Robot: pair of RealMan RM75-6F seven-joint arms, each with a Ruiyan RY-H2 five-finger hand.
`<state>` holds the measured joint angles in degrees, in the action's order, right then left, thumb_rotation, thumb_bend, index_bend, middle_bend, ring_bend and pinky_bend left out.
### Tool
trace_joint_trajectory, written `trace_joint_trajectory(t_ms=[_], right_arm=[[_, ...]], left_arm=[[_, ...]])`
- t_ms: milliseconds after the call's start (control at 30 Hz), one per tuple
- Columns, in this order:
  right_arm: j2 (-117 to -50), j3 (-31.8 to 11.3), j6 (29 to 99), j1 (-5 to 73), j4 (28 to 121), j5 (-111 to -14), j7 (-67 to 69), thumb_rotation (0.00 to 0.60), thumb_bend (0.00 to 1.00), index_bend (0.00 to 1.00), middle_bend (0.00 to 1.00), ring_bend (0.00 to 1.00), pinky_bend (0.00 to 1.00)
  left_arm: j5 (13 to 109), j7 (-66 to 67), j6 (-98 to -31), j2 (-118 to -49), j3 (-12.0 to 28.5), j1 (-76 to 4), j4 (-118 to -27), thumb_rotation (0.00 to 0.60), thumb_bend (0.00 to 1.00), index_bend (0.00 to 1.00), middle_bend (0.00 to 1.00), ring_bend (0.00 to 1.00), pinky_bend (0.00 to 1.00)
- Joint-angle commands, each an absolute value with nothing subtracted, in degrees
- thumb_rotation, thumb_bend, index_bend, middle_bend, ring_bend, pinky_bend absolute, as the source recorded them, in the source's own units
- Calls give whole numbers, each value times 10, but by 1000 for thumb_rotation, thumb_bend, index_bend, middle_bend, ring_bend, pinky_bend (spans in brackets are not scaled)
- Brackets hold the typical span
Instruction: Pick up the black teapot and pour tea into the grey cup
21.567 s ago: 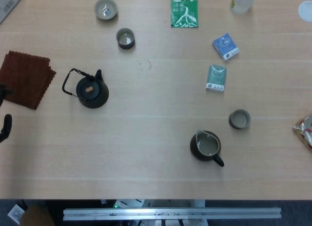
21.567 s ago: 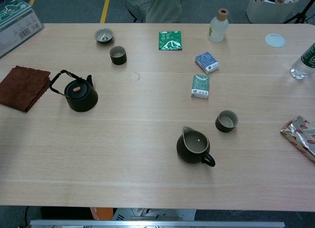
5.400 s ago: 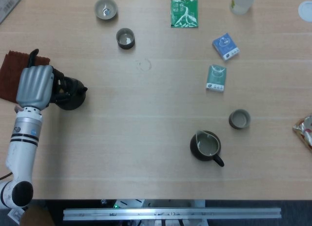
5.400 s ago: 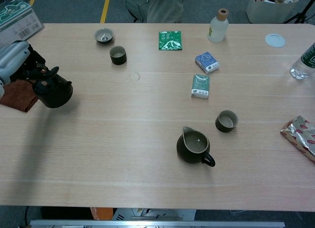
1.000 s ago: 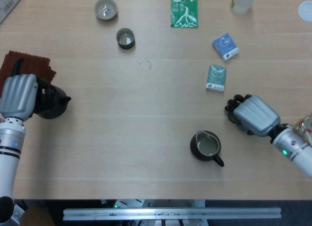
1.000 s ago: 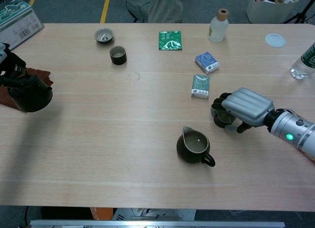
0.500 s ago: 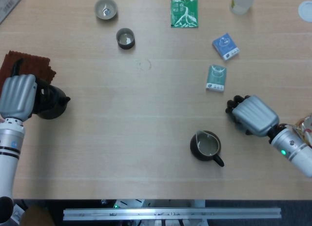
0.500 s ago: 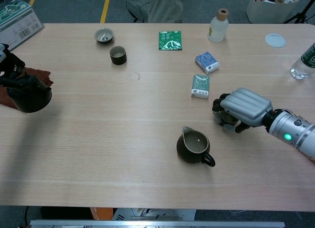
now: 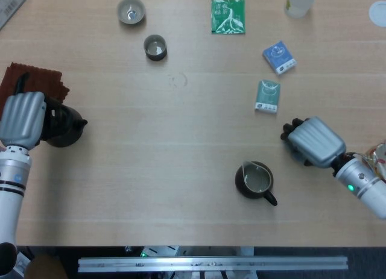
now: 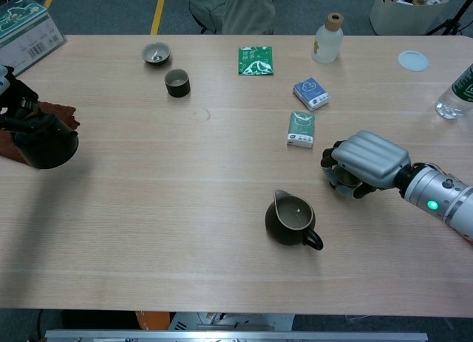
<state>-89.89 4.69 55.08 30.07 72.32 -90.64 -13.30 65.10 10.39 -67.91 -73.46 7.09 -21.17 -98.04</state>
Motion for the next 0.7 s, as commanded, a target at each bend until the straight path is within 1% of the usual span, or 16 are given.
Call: trace_joint_trajectory(t_ms=[33,367,700], right_arm=[[-900,45,555,301,723,-907,-128,600,316,594,460,426,656],[-896,37,561,303,729,-902,-115,600,315,596,461,429,657],[-886,27,543,316,760,-891,-117,600,315,596,461,434,661]], left_arm=[[651,104,-679,-735,71,-212,-981,540,358,894,983,774,0],[649,104,-679,-734,71,-211,-980,538,358,894,983,774,0],[648,106,-677,-732,72,-212,-981,541,358,894,983,774,0]])
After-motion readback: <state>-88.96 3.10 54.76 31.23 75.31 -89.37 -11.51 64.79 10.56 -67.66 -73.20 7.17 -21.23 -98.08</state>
